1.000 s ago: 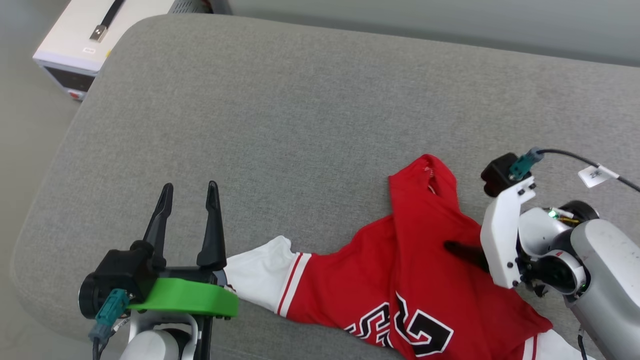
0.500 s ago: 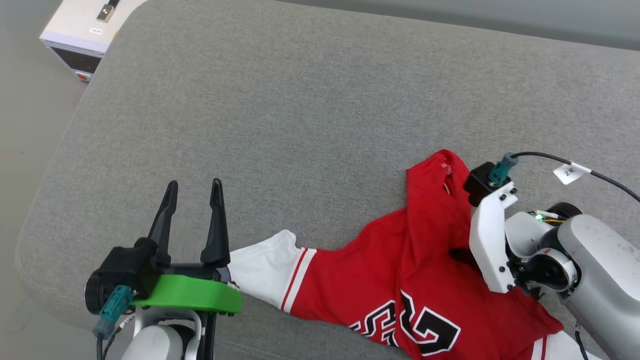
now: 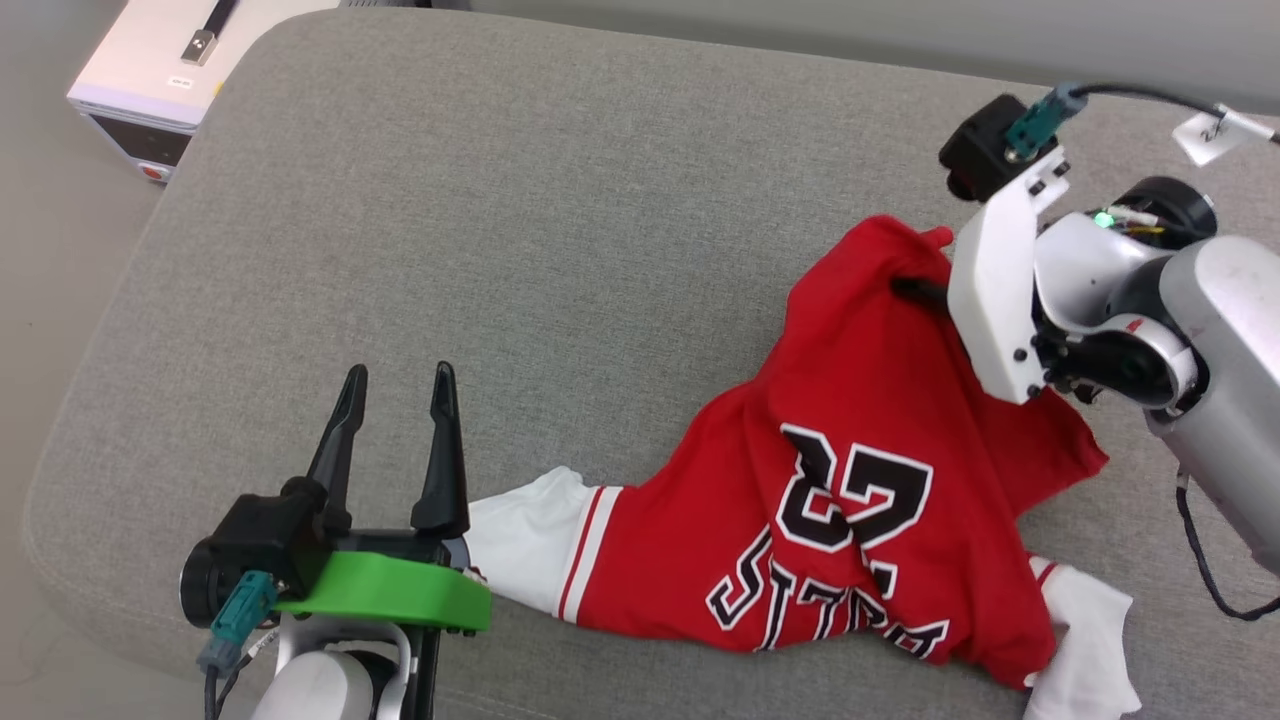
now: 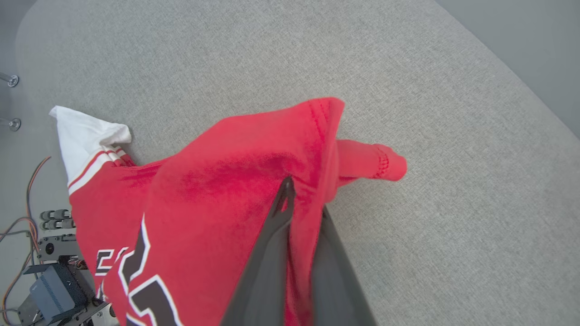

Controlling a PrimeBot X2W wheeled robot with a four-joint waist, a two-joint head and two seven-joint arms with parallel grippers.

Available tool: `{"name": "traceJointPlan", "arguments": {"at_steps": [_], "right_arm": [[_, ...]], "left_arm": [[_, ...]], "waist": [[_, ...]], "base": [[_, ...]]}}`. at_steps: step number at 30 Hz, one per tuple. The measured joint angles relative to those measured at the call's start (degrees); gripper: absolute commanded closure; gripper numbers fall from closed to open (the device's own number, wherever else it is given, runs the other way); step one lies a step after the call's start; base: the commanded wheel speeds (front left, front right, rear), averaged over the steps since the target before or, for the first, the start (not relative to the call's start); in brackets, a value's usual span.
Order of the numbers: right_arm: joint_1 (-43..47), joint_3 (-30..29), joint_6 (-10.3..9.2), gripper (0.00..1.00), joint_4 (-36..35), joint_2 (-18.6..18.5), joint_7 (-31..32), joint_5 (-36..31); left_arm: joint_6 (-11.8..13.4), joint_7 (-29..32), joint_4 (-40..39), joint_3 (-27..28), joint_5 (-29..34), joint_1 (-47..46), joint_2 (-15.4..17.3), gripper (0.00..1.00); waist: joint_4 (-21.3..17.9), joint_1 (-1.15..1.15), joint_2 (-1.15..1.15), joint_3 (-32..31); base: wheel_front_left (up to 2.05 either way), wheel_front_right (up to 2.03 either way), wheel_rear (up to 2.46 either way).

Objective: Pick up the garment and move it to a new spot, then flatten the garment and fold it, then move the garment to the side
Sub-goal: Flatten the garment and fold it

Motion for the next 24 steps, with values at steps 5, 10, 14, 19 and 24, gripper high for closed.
{"name": "traceJointPlan", "arguments": {"at_steps": [5, 10, 14, 19, 24], "right_arm": [[-4.5, 0.1, 0.00, 1.00, 3.7, -0.7, -0.5, -0.4], [-7.6, -0.4, 0.00, 1.00, 10.1, -1.8, -3.5, -0.5], [-10.7, -0.9, 0.00, 1.00, 14.6, -3.4, -7.7, -1.5], [-15.7, -0.5, 0.00, 1.00, 18.7, -5.1, -12.8, -3.3], [-19.3, 1.3, 0.00, 1.00, 22.9, -6.8, -17.9, -5.6]], "left_arm": [[-0.1, 0.0, 0.4, -0.6, 0.0, -0.7, -0.3, 0.00], [-0.7, -0.1, 0.7, -1.4, 0.0, -1.6, -1.5, 0.00], [-1.6, -0.6, 1.1, -2.3, 0.0, -3.1, -2.5, 0.00], [-2.3, -0.7, 2.0, -2.7, 0.0, -4.8, -3.7, 0.00], [-3.4, -1.0, 3.1, -2.9, 0.2, -6.5, -4.9, 0.00]], "waist": [[0.8, 0.00, 0.00, 1.0], [1.6, 0.00, 0.00, 2.8], [2.5, 0.00, 0.00, 5.1], [3.4, 0.00, 0.00, 8.4], [4.2, 0.00, 0.00, 11.6]], "base": [[0.00, 0.00, 0.00], [0.00, 0.00, 0.00], [0.00, 0.00, 0.00], [0.00, 0.00, 0.00], [0.00, 0.00, 0.00]]}}
